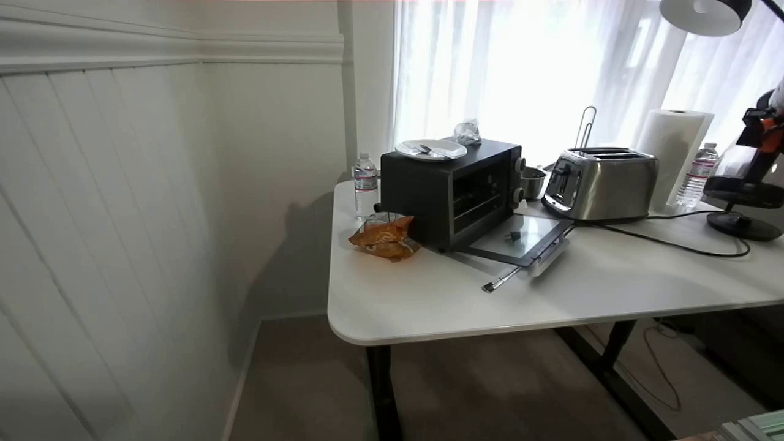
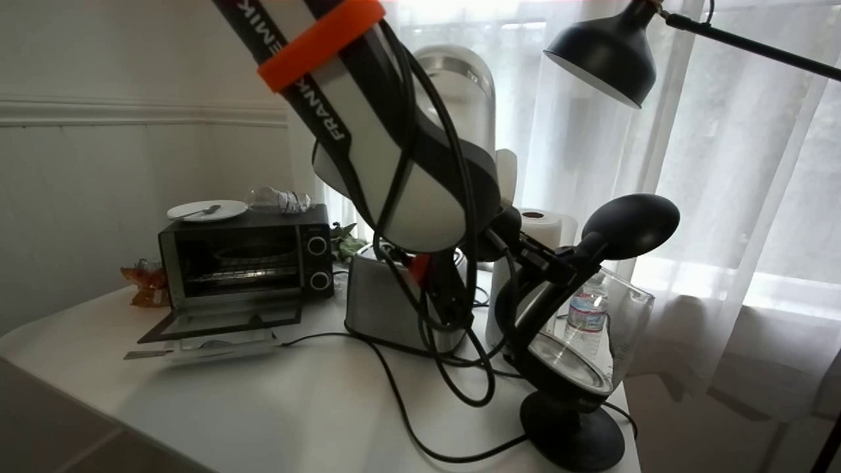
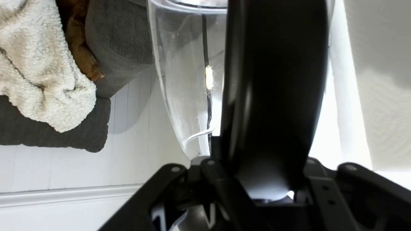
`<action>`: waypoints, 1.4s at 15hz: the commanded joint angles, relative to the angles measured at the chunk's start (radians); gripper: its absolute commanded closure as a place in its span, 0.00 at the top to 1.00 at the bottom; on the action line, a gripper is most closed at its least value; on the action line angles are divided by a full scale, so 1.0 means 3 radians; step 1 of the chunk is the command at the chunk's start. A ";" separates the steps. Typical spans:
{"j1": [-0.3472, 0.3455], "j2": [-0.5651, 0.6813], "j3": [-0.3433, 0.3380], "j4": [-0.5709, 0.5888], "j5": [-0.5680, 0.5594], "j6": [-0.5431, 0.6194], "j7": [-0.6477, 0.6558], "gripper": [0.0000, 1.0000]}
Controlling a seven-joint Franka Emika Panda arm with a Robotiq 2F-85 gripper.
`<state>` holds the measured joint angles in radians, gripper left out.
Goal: Put the kettle on its electric base
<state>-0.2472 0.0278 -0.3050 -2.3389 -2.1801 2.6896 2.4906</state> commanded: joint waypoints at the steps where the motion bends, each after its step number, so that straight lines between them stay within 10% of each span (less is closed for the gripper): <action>1: -0.0003 -0.0043 0.0001 0.0041 -0.0387 -0.0238 0.0366 0.18; 21: -0.0191 0.0185 0.0122 0.0004 -0.0612 -0.0371 0.0381 0.18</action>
<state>-0.2841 0.1148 -0.2890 -2.3402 -2.3011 2.5993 2.5719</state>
